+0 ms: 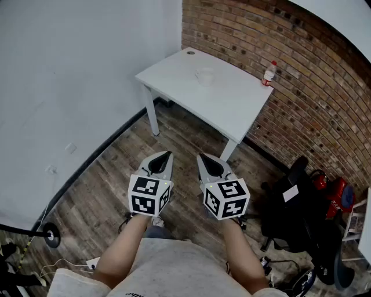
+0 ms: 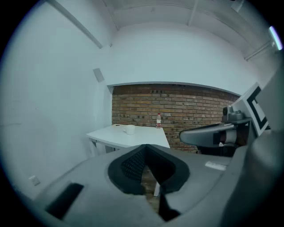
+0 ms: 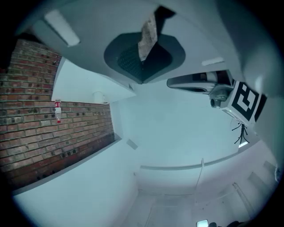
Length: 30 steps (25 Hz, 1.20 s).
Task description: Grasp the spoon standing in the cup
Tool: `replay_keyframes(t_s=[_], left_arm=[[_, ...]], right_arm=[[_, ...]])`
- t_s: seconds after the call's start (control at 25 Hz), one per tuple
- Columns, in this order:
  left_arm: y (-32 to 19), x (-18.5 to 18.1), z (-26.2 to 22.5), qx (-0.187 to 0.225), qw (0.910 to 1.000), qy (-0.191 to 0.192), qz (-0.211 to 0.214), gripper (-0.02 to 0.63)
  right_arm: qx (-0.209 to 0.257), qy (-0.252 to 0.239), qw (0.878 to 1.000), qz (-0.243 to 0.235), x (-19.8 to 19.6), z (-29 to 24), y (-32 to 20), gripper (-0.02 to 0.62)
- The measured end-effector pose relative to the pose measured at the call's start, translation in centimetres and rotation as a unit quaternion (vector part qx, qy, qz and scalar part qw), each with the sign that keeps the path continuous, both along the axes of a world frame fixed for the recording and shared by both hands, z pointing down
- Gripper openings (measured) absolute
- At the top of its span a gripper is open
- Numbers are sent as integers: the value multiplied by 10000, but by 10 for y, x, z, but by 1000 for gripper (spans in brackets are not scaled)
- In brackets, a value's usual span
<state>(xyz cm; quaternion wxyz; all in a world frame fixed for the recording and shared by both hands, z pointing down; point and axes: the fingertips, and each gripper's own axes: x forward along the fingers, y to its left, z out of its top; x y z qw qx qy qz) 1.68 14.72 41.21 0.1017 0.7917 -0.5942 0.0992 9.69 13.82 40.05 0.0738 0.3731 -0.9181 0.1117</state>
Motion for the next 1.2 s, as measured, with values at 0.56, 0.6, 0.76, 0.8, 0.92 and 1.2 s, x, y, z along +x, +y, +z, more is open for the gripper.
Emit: replay_keyframes(t_s=[0.56, 0.6, 0.76, 0.8, 0.92, 1.2], left_arm=[[-80, -19, 10, -59, 9996, 123, 250, -5], [-89, -22, 10, -59, 9995, 139, 276, -5], [-126, -36, 9, -89, 9990, 173, 408, -5], [-135, -41, 8, -99, 9988, 180, 434, -5], [-158, -56, 8, -140, 9984, 199, 514, -5], [-208, -94, 9, -170, 9971, 280, 692, -5]], right_arm=[[-44, 38, 9997, 253, -23, 10, -70, 5], [-48, 51, 9996, 271, -26, 10, -78, 5], [-83, 115, 9992, 385, -42, 9, -112, 5], [-99, 128, 9990, 410, -47, 9, -121, 5], [-137, 180, 9986, 484, -63, 8, -144, 5], [-177, 257, 9974, 647, -103, 7, -191, 5]])
